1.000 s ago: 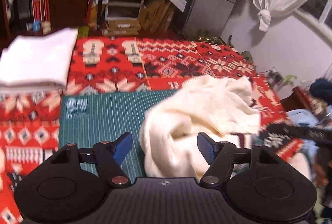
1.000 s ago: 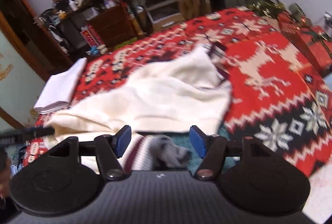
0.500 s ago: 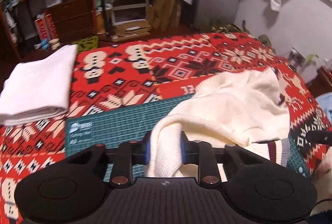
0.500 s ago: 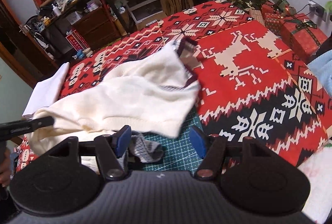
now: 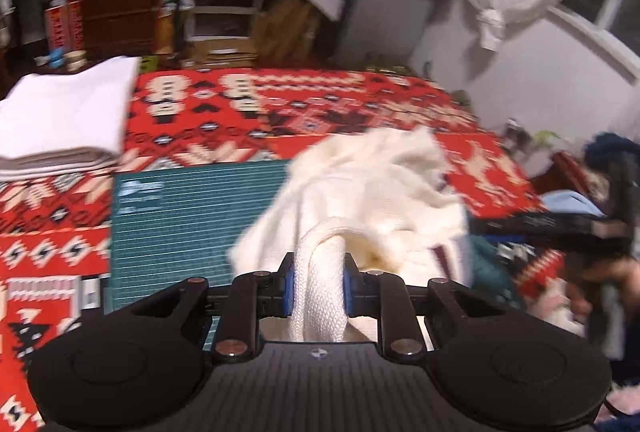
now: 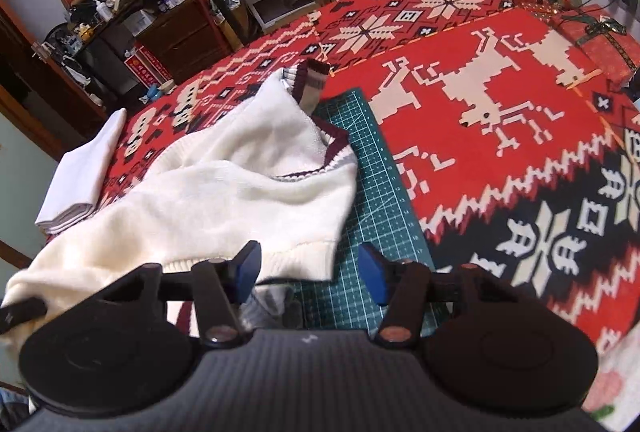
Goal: Fold clothes
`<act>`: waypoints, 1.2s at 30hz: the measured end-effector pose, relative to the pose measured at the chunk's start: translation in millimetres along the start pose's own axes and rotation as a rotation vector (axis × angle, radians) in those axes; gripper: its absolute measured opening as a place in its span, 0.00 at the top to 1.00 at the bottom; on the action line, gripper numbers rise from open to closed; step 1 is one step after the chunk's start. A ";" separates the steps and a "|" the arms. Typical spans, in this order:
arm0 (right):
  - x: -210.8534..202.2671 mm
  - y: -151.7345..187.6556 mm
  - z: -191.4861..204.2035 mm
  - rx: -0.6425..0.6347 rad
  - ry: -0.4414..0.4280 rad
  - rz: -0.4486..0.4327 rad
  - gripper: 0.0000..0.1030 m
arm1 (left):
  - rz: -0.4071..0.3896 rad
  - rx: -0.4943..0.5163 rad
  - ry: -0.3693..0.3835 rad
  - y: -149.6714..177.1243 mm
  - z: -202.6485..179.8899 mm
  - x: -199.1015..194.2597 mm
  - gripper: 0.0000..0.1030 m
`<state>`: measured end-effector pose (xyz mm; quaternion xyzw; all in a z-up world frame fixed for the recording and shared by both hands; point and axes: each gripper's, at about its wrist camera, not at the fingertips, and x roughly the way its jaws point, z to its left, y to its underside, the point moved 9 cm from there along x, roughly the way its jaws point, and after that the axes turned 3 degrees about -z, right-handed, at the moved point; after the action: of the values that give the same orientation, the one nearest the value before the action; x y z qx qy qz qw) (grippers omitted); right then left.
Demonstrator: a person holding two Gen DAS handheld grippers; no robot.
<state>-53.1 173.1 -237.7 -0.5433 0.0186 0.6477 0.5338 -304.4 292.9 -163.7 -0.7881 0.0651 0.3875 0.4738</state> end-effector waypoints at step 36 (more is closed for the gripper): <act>-43.3 -23.7 -109.6 0.163 0.233 -0.161 0.71 | 0.042 -0.001 0.171 -38.0 -26.2 33.5 0.37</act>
<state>31.7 88.0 -238.0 -0.5694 0.0891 0.5316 0.6207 -249.0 301.4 -153.2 -0.8169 0.1216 0.3288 0.4580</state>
